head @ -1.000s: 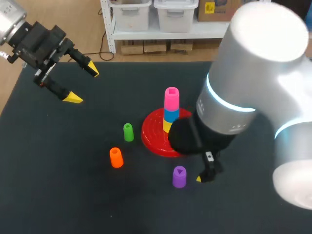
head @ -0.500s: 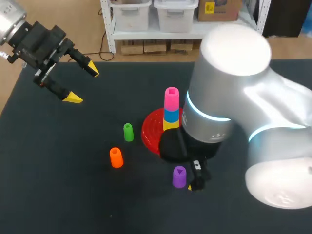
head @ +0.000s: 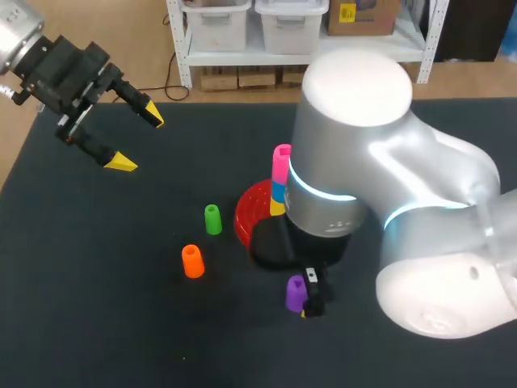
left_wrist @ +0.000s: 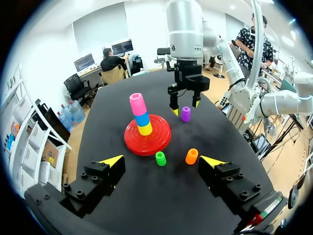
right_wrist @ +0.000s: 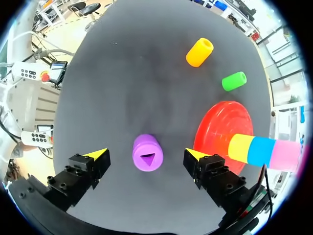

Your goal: Pick up and stack the cylinders on the red base in this order: pink,purple,orange,green

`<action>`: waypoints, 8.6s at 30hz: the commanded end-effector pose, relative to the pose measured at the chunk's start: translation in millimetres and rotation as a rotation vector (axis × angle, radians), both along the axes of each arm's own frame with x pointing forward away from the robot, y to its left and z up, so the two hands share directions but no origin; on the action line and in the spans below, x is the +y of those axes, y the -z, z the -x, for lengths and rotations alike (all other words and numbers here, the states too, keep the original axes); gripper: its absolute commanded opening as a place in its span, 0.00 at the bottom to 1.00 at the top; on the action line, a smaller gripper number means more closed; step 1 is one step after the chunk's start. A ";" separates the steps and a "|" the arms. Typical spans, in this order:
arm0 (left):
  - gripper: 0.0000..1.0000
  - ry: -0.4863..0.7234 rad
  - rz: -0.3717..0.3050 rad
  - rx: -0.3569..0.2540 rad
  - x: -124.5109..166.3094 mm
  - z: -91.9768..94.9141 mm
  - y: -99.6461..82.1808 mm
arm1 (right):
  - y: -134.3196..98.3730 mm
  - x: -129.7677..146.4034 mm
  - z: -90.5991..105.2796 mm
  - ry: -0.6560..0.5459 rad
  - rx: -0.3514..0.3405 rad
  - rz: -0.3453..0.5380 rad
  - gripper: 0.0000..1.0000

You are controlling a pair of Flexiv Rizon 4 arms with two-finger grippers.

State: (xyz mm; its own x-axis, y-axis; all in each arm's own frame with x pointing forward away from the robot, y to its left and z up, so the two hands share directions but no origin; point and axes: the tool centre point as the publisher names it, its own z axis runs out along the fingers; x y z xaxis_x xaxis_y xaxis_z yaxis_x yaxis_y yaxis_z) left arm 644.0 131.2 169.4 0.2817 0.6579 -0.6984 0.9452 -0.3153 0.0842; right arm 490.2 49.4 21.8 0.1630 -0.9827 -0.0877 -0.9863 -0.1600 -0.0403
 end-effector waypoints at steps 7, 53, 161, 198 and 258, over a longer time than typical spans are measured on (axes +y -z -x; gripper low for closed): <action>1.00 -0.001 0.001 -0.003 0.1 0.7 0.9 | 14.8 1.7 -4.2 0.022 0.014 0.014 1.00; 1.00 -0.001 0.001 -0.003 0.1 0.7 0.9 | 14.9 6.6 -13.3 0.026 -0.012 0.031 1.00; 1.00 -0.001 0.001 -0.003 0.1 0.7 0.9 | -148.0 11.2 -157.9 0.023 -0.048 -0.017 0.00; 1.00 -0.001 0.001 -0.003 0.1 0.7 0.9 | -134.3 15.0 -167.6 0.027 -0.008 -0.015 0.00; 1.00 -0.001 0.001 -0.003 0.1 0.7 0.9 | -170.4 52.3 -73.5 -0.215 -0.061 -0.143 1.00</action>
